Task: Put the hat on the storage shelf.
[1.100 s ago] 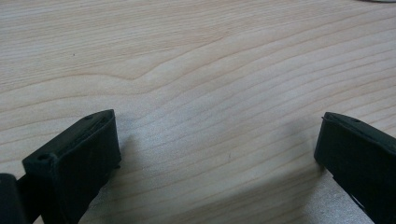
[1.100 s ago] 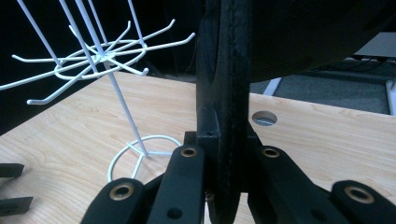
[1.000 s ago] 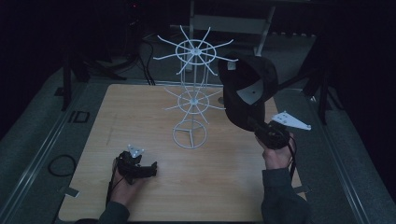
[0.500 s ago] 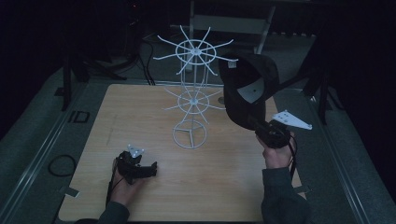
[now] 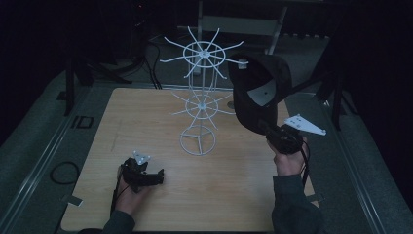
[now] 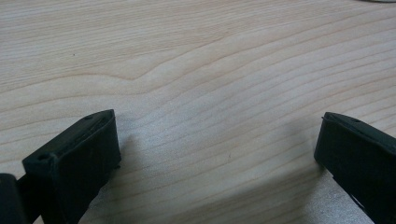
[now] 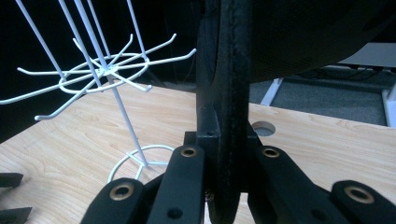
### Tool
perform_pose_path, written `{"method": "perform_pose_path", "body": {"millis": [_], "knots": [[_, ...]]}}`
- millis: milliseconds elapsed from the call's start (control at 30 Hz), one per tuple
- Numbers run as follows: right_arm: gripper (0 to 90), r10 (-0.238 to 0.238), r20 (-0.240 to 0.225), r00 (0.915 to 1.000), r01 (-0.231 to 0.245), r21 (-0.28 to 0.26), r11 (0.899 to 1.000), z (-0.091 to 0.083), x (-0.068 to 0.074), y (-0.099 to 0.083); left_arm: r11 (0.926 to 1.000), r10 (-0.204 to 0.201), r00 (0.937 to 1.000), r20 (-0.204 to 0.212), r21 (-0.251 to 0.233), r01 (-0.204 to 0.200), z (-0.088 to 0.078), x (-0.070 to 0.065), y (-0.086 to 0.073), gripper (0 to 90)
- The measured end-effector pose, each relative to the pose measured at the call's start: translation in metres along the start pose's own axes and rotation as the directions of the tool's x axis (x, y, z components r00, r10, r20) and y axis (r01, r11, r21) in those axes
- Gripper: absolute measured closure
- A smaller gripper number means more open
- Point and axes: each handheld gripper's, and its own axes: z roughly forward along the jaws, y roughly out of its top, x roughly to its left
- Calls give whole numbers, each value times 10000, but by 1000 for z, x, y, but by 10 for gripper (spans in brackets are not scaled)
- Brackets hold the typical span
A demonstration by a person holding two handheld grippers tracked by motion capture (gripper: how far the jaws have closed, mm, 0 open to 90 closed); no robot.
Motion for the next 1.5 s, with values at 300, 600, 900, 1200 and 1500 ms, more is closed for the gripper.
{"method": "perform_pose_path", "body": {"millis": [300, 600, 900, 1200, 1500], "knots": [[867, -75, 75, 9999, 76, -100, 9999, -1, 0, 2, 10000, 1, 10000, 1, 1, -1, 0, 0, 0, 1], [867, -337, 179, 9993, 340, -189, 9992, -1, 5, 6, 10000, 4, 10000, 4, -1, -4, 0, 0, 0, 1], [867, -360, 286, 9989, 367, -254, 9990, 0, 5, 8, 10000, 4, 10000, 3, 2, -4, 0, 0, 0, 1], [867, -402, 426, 9983, 412, -239, 9989, 1, 1, 10, 10000, 7, 10000, 5, 2, -7, 0, 0, 0, 1], [866, -407, 568, 9976, 425, -308, 9986, 3, -1, 14, 10000, 5, 10000, 3, 0, -5, 0, 0, 0, 1]]}}
